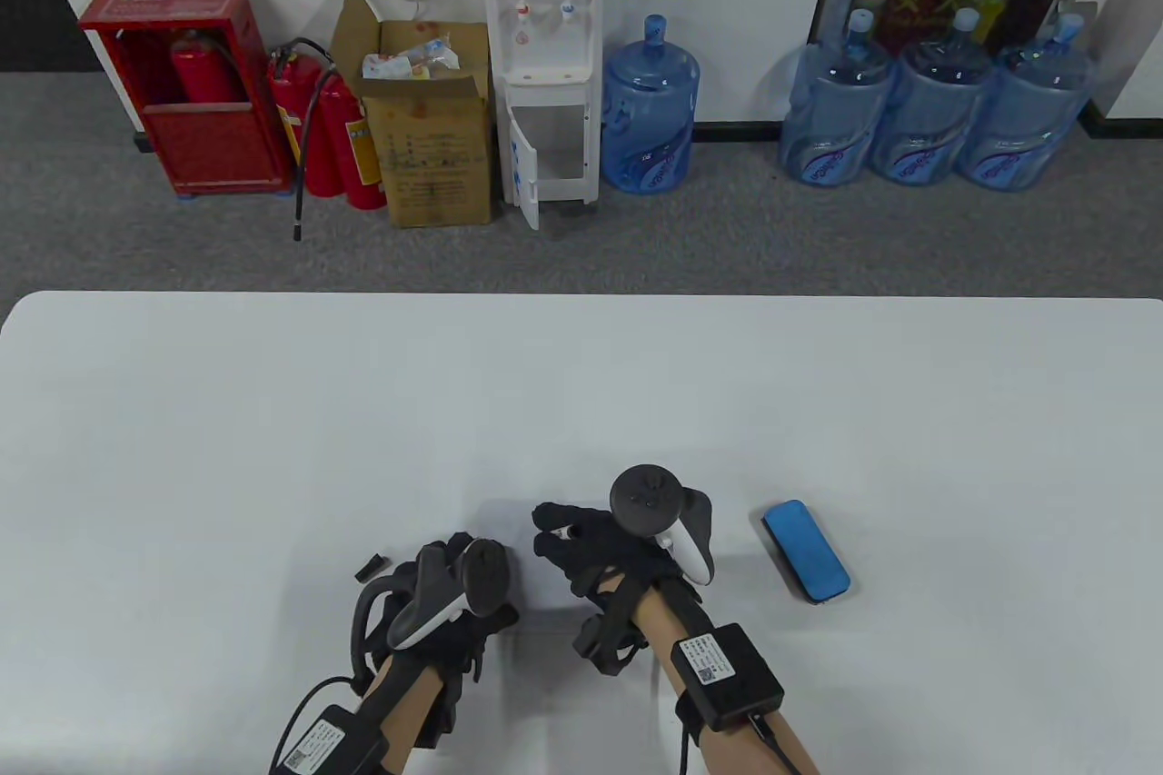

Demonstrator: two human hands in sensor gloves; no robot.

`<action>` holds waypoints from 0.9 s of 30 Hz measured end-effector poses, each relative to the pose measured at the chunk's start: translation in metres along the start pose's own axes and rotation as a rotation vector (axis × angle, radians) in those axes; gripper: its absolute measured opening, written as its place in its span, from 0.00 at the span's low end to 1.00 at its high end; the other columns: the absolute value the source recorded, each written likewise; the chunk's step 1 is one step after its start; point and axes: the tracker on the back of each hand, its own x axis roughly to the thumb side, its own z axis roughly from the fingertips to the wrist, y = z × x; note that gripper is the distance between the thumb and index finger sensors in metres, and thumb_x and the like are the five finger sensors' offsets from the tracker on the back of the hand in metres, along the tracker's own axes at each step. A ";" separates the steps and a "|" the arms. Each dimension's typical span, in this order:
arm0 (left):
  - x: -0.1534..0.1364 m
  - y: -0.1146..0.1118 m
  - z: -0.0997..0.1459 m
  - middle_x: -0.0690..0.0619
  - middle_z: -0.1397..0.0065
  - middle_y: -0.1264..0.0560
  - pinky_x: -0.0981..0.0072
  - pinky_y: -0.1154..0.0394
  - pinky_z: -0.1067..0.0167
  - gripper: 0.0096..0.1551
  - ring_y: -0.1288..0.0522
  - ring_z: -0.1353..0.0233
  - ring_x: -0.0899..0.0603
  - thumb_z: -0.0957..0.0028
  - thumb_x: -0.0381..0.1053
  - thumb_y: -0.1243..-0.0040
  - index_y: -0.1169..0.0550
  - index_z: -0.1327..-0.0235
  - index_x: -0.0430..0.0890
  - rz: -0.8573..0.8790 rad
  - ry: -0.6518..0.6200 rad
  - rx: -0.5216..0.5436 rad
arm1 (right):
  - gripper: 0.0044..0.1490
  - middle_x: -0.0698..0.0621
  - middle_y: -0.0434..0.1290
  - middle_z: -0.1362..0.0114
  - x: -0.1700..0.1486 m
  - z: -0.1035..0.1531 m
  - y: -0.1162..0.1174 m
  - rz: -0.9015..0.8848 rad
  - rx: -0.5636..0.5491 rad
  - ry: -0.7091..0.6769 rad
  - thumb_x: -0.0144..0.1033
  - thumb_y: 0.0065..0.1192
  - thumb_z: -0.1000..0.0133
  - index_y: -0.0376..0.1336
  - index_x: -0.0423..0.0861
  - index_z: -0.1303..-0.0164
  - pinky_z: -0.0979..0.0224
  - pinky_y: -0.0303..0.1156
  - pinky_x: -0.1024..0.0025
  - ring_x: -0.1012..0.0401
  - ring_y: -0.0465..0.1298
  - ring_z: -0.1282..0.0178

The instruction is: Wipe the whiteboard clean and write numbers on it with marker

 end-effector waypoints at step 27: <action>0.000 -0.001 0.001 0.48 0.11 0.47 0.35 0.44 0.24 0.44 0.44 0.17 0.33 0.52 0.67 0.47 0.42 0.19 0.60 0.003 0.000 -0.008 | 0.35 0.41 0.75 0.36 -0.014 0.015 -0.023 -0.007 -0.044 0.032 0.48 0.70 0.50 0.70 0.46 0.33 0.56 0.72 0.51 0.48 0.81 0.53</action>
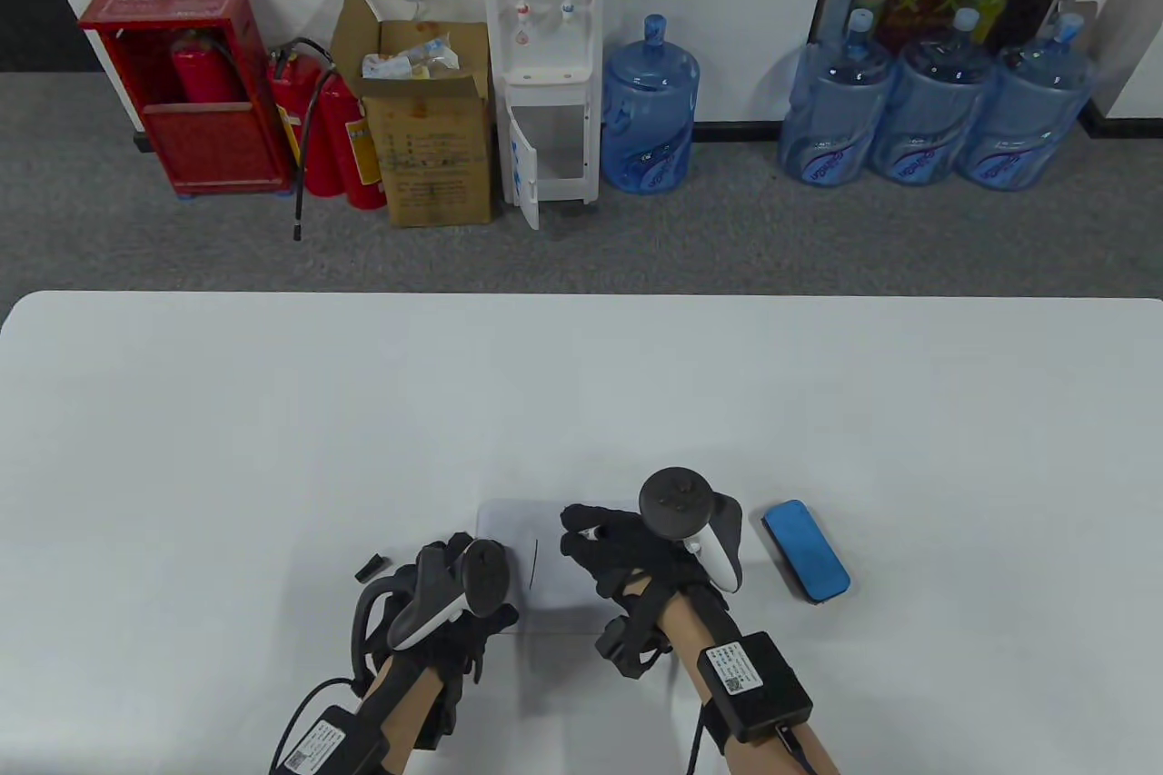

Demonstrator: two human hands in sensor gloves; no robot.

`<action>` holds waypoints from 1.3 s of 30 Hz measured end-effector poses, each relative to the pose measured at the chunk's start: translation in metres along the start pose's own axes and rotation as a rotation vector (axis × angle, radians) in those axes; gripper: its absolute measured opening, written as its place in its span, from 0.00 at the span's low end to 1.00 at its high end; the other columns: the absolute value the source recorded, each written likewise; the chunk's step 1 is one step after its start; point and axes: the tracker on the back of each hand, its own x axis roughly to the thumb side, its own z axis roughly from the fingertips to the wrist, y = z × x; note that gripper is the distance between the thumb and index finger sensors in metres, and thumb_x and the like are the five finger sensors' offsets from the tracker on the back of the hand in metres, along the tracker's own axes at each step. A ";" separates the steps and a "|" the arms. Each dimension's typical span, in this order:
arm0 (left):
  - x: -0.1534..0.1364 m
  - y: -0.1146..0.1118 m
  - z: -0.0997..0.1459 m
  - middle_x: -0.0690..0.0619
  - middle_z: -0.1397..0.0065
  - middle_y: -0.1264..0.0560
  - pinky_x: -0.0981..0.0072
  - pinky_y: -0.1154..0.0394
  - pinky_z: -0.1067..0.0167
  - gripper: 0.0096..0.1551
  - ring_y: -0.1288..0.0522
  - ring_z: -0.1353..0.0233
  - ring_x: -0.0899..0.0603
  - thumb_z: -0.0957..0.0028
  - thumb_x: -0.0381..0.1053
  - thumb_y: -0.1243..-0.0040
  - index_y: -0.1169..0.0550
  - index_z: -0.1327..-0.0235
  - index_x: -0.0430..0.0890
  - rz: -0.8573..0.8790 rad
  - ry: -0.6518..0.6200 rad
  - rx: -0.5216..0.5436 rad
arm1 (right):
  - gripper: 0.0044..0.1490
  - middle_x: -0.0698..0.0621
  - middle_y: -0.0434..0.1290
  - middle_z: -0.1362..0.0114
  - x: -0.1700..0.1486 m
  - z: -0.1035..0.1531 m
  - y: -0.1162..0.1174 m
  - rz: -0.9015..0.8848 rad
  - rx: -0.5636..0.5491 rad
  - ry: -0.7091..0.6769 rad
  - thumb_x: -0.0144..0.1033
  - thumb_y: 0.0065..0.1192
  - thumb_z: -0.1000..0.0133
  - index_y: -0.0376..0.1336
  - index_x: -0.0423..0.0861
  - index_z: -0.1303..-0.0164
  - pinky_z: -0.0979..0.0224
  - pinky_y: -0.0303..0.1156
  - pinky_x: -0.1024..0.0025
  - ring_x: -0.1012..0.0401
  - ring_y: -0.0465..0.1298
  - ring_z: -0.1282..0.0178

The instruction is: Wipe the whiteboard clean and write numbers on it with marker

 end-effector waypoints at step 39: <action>0.000 -0.001 0.000 0.48 0.11 0.48 0.35 0.44 0.23 0.44 0.45 0.17 0.33 0.51 0.66 0.48 0.42 0.19 0.60 0.006 -0.002 -0.005 | 0.36 0.39 0.75 0.37 -0.029 0.026 -0.028 -0.090 -0.069 0.047 0.48 0.70 0.50 0.70 0.43 0.34 0.55 0.72 0.50 0.46 0.81 0.52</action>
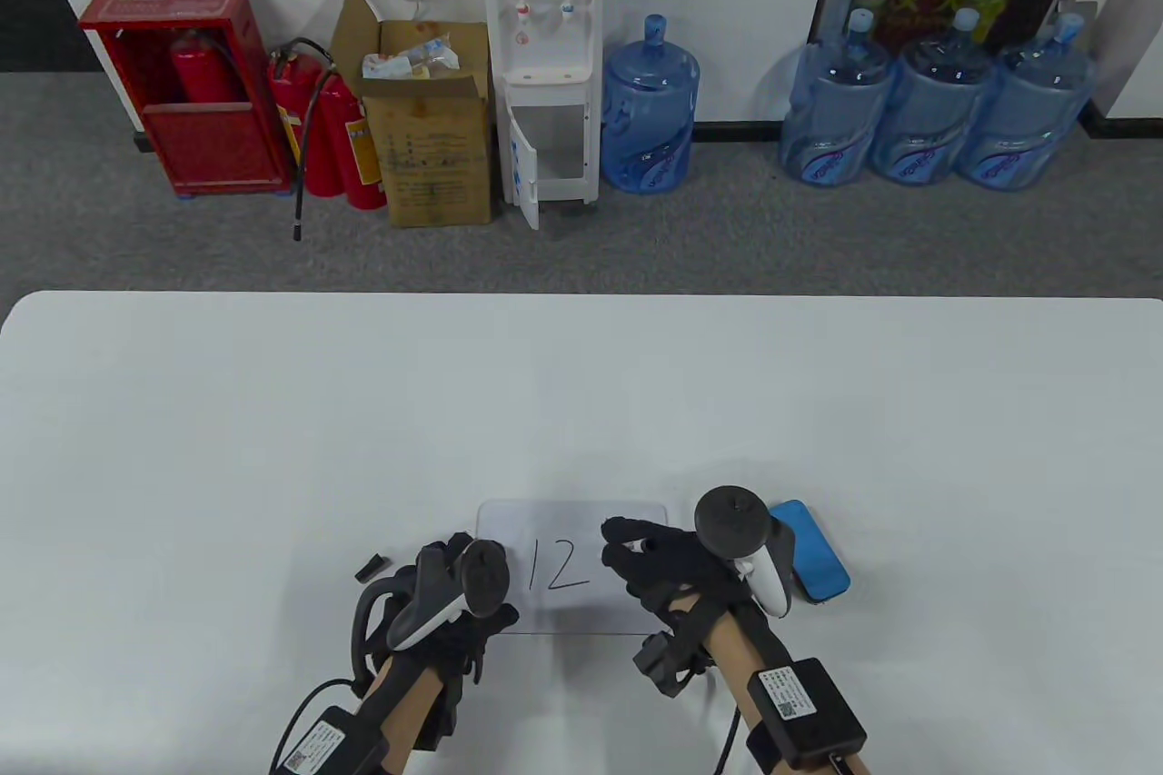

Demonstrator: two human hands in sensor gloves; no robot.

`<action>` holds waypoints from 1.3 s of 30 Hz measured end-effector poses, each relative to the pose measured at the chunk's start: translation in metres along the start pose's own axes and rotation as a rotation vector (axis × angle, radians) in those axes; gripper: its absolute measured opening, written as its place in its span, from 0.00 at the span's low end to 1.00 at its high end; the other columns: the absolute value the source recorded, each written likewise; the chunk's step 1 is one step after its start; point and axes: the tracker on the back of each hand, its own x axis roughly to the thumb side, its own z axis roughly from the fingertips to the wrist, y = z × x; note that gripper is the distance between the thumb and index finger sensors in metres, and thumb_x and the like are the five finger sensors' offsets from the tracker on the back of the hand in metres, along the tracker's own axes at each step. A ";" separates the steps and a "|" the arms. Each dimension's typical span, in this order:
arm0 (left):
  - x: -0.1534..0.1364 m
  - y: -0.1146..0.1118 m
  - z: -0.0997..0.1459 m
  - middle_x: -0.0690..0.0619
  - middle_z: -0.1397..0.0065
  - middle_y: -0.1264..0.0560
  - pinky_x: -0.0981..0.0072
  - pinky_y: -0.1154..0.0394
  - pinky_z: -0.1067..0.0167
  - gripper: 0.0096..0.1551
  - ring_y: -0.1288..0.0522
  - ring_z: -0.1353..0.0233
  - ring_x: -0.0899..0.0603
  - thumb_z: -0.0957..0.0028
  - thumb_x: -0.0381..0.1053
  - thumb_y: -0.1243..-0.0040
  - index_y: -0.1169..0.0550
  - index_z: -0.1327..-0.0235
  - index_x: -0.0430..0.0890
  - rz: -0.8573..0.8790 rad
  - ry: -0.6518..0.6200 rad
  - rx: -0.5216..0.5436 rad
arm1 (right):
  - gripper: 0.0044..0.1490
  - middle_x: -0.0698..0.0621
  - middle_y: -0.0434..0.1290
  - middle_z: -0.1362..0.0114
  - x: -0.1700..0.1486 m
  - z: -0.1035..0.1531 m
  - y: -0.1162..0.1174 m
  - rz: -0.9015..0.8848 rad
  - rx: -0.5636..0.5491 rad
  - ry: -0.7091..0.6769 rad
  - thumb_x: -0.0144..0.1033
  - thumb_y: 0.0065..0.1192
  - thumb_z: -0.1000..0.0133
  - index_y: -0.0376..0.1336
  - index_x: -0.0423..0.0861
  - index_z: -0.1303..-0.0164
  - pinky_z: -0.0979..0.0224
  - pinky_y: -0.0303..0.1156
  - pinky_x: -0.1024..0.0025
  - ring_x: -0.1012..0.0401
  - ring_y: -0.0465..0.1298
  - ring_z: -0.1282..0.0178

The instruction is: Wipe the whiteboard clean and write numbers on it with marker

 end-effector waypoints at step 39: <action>0.000 0.000 0.000 0.48 0.11 0.49 0.35 0.45 0.23 0.44 0.46 0.16 0.33 0.51 0.66 0.49 0.43 0.19 0.60 0.005 -0.003 -0.007 | 0.34 0.39 0.77 0.41 -0.005 0.022 0.002 0.120 0.053 -0.054 0.49 0.70 0.50 0.72 0.43 0.38 0.55 0.73 0.50 0.47 0.81 0.51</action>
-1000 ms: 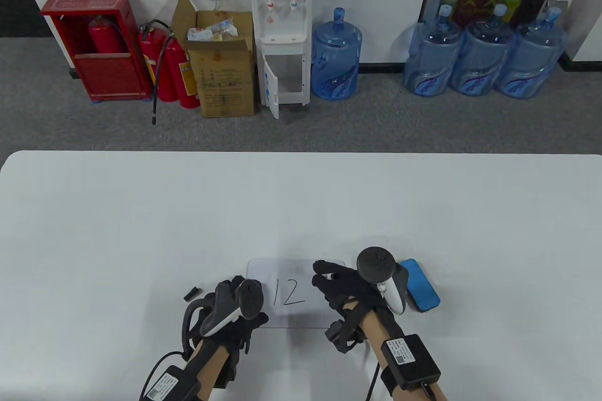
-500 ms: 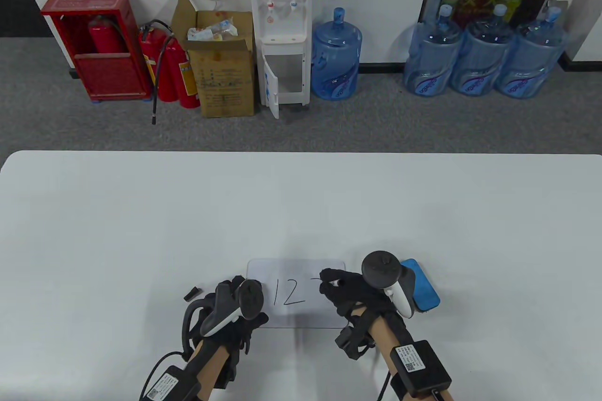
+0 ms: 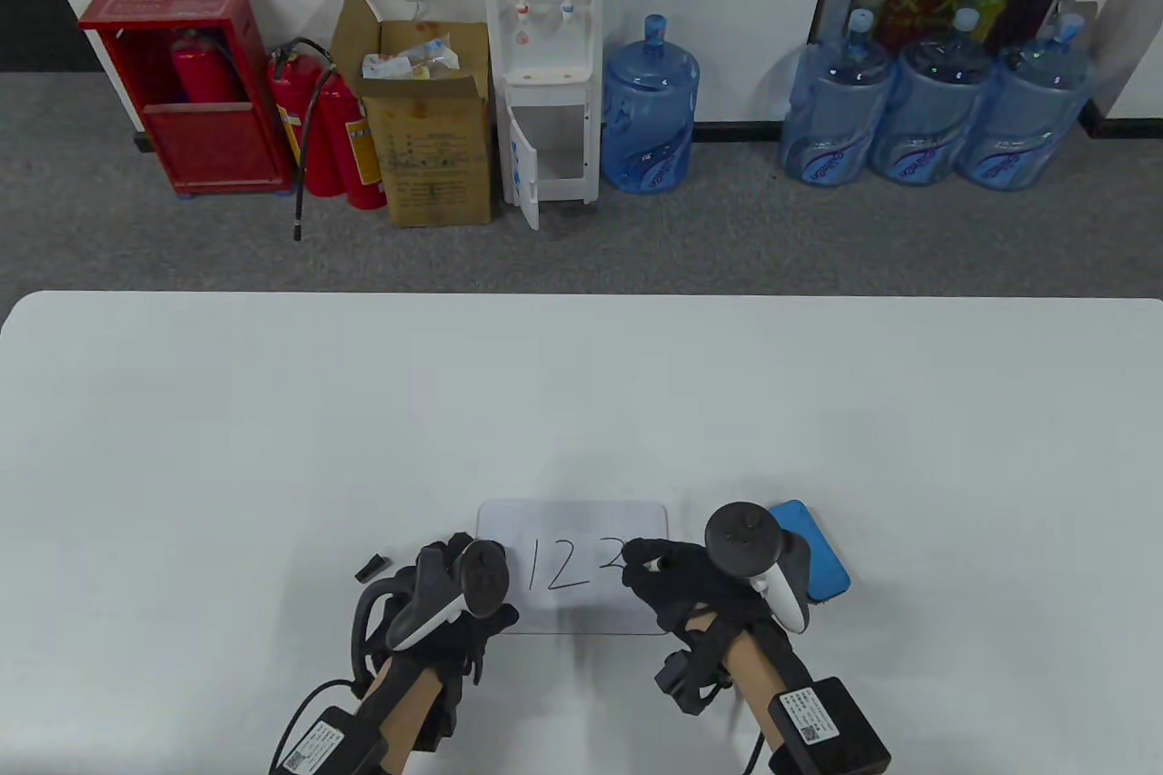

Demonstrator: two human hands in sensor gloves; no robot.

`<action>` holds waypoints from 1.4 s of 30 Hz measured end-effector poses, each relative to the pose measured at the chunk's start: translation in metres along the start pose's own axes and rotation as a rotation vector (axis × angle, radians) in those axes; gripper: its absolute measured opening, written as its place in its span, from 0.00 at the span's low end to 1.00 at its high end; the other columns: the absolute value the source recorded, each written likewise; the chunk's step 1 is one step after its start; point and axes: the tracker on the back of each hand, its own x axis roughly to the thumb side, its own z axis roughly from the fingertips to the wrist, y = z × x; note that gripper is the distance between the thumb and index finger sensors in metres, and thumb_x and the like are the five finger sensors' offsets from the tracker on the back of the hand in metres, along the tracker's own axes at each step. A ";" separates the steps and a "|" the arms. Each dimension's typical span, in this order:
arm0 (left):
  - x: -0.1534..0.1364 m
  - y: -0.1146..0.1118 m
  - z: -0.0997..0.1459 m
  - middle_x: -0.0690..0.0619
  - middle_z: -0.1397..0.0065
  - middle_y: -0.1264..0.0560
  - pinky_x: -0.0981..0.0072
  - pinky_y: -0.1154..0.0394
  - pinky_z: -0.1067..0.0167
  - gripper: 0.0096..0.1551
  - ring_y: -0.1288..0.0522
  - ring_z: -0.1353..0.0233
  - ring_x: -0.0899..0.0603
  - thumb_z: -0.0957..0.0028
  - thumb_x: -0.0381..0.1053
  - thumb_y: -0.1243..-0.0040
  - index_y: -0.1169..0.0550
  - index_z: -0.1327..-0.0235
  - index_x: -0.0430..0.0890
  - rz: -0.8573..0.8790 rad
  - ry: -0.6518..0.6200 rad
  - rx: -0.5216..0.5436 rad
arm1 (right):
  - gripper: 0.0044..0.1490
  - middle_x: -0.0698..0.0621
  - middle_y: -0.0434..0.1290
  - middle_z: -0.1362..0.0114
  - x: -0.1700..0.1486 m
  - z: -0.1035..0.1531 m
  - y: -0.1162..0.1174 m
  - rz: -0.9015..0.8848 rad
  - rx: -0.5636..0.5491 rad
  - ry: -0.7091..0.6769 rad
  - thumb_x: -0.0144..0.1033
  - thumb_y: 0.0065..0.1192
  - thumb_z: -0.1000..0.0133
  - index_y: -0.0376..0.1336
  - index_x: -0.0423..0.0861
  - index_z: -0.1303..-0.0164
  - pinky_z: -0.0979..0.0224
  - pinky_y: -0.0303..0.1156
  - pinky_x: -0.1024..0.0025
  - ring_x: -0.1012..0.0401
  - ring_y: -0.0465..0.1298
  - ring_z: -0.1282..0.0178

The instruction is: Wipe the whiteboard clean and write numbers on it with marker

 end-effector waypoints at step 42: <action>-0.075 0.052 -0.006 0.50 0.16 0.33 0.38 0.36 0.28 0.38 0.32 0.23 0.36 0.50 0.60 0.38 0.32 0.23 0.58 -0.132 0.359 0.096 | 0.36 0.39 0.76 0.39 -0.049 0.031 -0.061 -0.321 -0.176 -0.016 0.50 0.69 0.50 0.71 0.42 0.35 0.54 0.72 0.48 0.46 0.81 0.51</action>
